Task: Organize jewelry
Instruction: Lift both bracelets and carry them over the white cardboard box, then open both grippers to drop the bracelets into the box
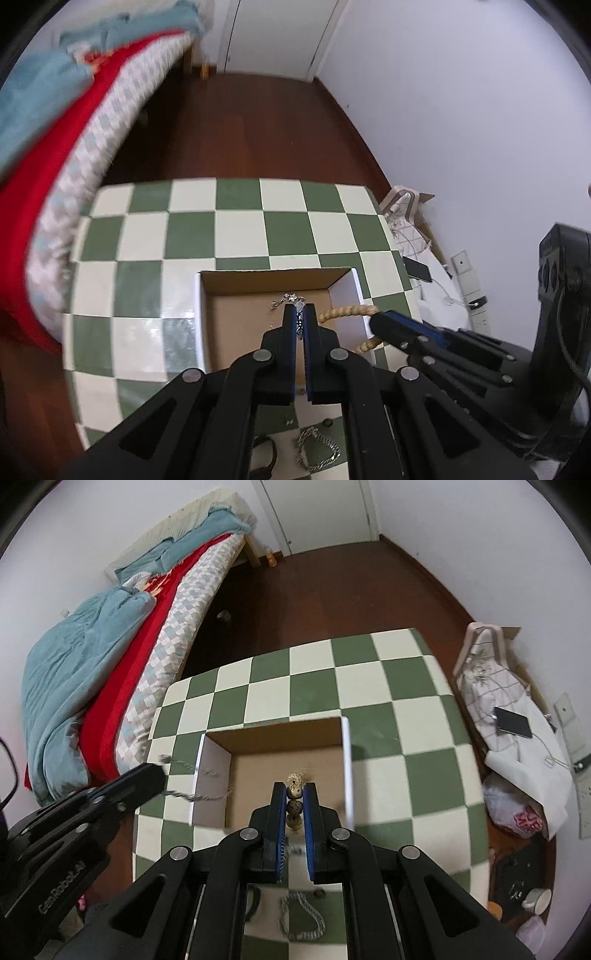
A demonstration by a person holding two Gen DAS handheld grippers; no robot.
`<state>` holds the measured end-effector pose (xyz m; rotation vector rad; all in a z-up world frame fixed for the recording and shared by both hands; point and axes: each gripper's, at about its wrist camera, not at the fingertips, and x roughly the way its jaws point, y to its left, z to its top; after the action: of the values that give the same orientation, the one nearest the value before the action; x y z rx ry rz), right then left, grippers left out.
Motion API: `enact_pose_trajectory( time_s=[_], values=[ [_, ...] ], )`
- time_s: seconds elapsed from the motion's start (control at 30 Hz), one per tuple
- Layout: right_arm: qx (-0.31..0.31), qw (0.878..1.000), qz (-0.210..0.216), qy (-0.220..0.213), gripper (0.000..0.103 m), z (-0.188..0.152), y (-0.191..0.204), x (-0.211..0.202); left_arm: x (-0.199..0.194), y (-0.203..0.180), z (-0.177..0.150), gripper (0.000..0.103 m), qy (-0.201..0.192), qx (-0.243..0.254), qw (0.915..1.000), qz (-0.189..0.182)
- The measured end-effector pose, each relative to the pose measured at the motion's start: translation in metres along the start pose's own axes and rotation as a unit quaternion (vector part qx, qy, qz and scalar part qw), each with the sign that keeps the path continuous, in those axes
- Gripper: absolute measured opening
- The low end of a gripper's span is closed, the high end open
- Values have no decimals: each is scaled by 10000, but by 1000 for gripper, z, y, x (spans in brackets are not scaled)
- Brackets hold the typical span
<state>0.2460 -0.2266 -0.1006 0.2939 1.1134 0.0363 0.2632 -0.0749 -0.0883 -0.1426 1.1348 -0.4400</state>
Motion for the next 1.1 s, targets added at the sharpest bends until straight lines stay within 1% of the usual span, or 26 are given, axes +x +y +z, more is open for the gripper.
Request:
enact_pose_trajectory(
  time_s=[0.17,0.23,0.33,0.37,0.43,0.47,0.53,0.57,0.6,0.63,0.67,0.7,0.73,0.77,0.8,0.83,0.87,0.9,0.93,0.97,1.0,1.1],
  values=[
    [-3,9994,68,327,9,23,1,42,32,22,14,1,343,-321,9984,-304],
    [15,9989,100,461,9,30,0,58,40,27,18,1,438,-353,9979,-333],
    [47,9981,167,591,9,37,0,73,53,32,20,2,623,-283,9973,-260],
    [70,9978,207,623,9,40,-1,77,58,33,20,2,730,-272,9969,-134],
    [88,9974,228,678,9,45,-2,84,61,36,20,4,793,-276,9964,92],
    [131,9967,254,754,10,47,-4,89,61,36,19,5,800,-264,9962,219],
    [277,9960,158,834,10,50,-10,95,57,35,17,7,710,-146,9963,468],
    [293,9956,92,887,12,51,-13,97,55,35,16,13,671,-85,9954,683],
    [282,9954,38,909,24,52,-15,97,53,35,15,17,612,-30,9947,826],
    [245,9957,-66,890,34,52,-16,96,50,35,14,30,543,20,9943,922],
    [183,9961,-218,834,50,52,-16,92,46,35,12,51,462,76,9927,1107],
    [139,9965,-295,767,58,52,-15,88,41,36,10,63,373,110,9913,1259],
    [100,9965,-383,739,58,51,-15,85,37,37,8,79,245,146,9899,1392],
    [11,9957,-598,709,58,49,-15,81,32,38,6,87,124,185,9880,1531],
    [-49,9951,-727,664,59,47,-14,77,30,40,3,91,65,202,9860,1655],
    [-151,9934,-932,647,61,43,-13,74,27,42,-1,98,28,211,9832,1812],
    [-224,9914,-1107,657,67,38,-13,72,27,44,-2,103,17,203,9822,1869],
    [-266,9902,-1199,663,76,35,-13,71,23,46,-8,103,-32,194,9802,1970],
    [-338,9883,-1322,679,82,30,-13,70,21,46,-11,103,-61,187,9789,2033],
    [-391,9865,-1428,698,90,23,-13,70,18,47,-15,103,-128,182,9774,2101],
    [-431,9853,-1488,715,96,17,-13,70,14,47,-20,103,-213,188,9768,2124],
    [-530,9840,-1526,755,99,0,-10,71,4,44,-31,103,-343,209,9756,2160]
  ],
)
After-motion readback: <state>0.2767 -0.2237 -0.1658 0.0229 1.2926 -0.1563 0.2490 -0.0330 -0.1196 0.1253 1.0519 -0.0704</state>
